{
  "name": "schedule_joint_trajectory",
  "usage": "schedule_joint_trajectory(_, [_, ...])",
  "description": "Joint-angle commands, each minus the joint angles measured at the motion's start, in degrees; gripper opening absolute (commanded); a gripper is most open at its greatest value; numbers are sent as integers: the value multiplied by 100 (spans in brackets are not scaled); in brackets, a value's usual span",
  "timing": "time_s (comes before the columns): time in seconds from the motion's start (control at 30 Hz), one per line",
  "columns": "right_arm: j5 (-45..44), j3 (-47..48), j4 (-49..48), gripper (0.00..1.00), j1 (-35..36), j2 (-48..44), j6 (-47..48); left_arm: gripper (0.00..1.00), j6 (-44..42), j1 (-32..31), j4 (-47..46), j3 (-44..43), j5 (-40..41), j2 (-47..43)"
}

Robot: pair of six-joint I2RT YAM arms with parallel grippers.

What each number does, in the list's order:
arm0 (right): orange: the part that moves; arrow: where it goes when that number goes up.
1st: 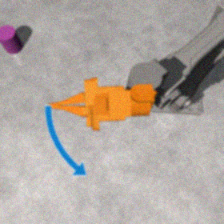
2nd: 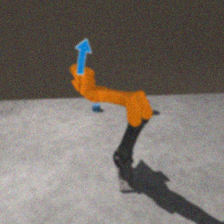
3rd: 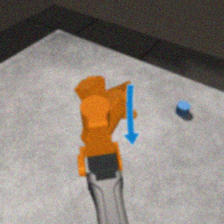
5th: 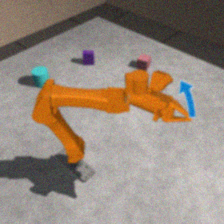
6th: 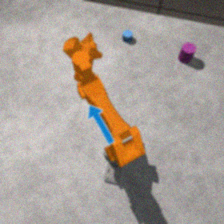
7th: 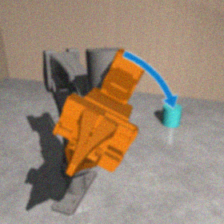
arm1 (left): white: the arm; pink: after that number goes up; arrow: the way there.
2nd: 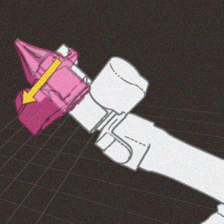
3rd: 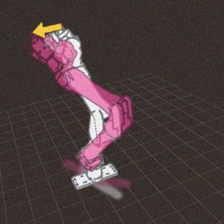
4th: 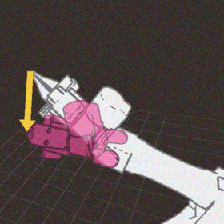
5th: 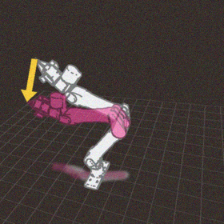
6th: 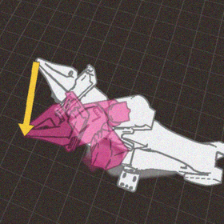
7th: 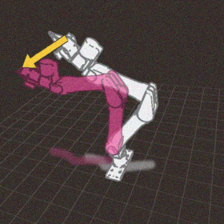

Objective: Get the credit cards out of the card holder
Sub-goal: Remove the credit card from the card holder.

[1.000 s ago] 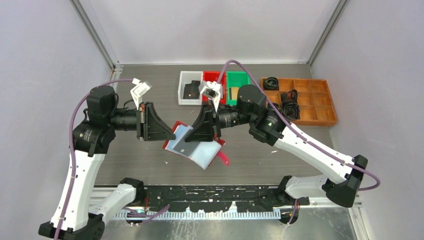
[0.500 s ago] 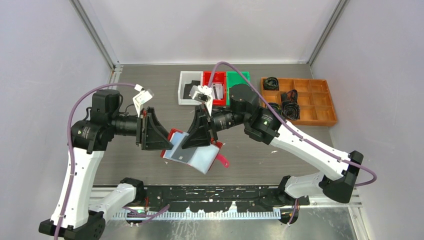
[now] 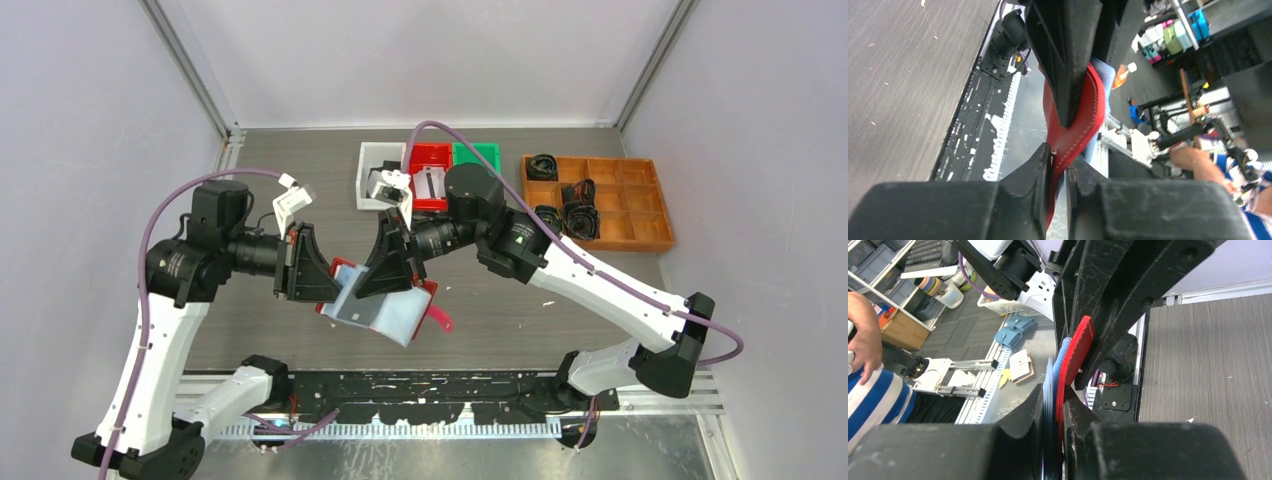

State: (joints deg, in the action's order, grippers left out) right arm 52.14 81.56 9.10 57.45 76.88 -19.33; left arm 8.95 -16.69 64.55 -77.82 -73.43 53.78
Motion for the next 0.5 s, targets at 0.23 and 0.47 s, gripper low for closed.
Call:
schedule_joint_trajectory(0.23, [-657, -653, -756, 48, 49, -784, 83, 0, -328, -45, -150, -697, 540, 166])
schedule_joint_trajectory(0.47, [-973, -1358, -1007, 60, -9, -1245, -226, 0, 201, -46, -449, -947, -67, 254])
